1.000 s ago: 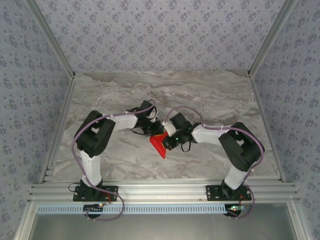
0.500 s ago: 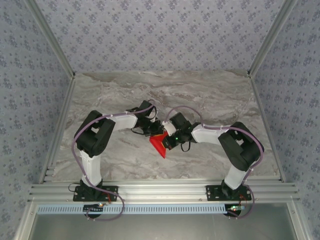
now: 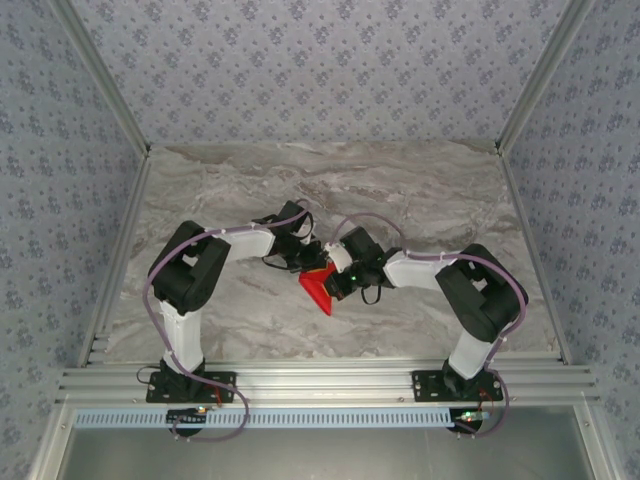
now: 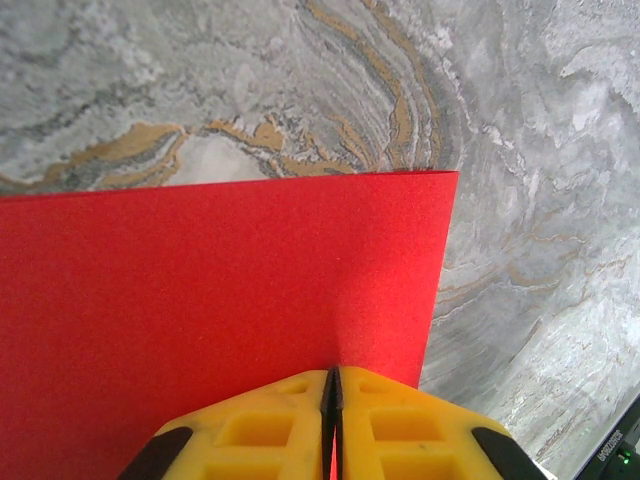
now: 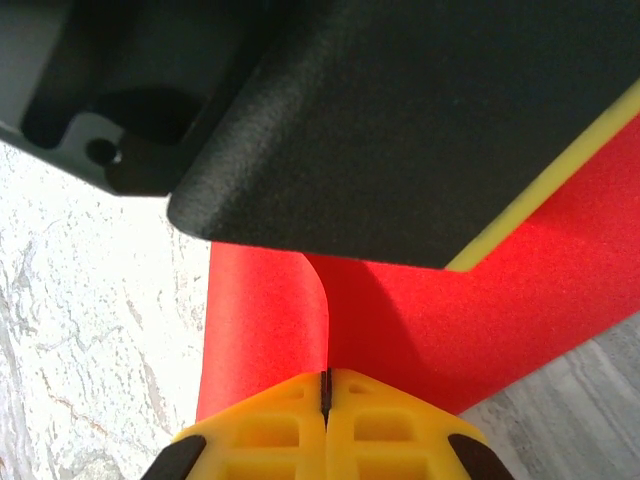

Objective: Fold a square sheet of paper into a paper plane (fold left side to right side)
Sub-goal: Third fold the triangle at the center of the table.

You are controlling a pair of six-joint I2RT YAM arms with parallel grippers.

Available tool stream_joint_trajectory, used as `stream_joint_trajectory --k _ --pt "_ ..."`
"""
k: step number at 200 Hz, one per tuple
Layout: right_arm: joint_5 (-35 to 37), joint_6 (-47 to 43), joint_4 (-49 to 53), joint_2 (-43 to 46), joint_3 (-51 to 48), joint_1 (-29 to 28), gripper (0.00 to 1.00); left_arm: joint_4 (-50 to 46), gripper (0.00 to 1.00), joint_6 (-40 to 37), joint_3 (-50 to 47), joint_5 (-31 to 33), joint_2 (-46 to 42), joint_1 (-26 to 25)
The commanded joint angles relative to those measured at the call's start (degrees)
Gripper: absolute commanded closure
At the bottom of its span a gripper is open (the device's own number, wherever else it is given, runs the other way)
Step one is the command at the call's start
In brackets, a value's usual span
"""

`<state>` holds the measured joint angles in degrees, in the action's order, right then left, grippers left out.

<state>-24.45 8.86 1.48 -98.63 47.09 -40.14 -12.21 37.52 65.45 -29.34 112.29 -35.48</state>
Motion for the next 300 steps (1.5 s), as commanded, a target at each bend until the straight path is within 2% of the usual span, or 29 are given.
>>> stream_joint_trajectory --k 1,173,300 --pt "-0.9 0.8 1.3 -0.4 -1.6 -1.4 1.00 0.3 0.89 -0.3 -0.7 -0.1 -0.1 -1.1" --pt "-2.2 2.5 -2.6 3.3 -4.7 -0.6 1.00 0.4 0.89 -0.1 -0.9 0.1 0.2 -1.1" --pt "-1.0 3.9 -2.3 2.2 -3.1 0.1 1.00 0.5 0.89 0.0 -0.9 0.1 0.3 -1.1"
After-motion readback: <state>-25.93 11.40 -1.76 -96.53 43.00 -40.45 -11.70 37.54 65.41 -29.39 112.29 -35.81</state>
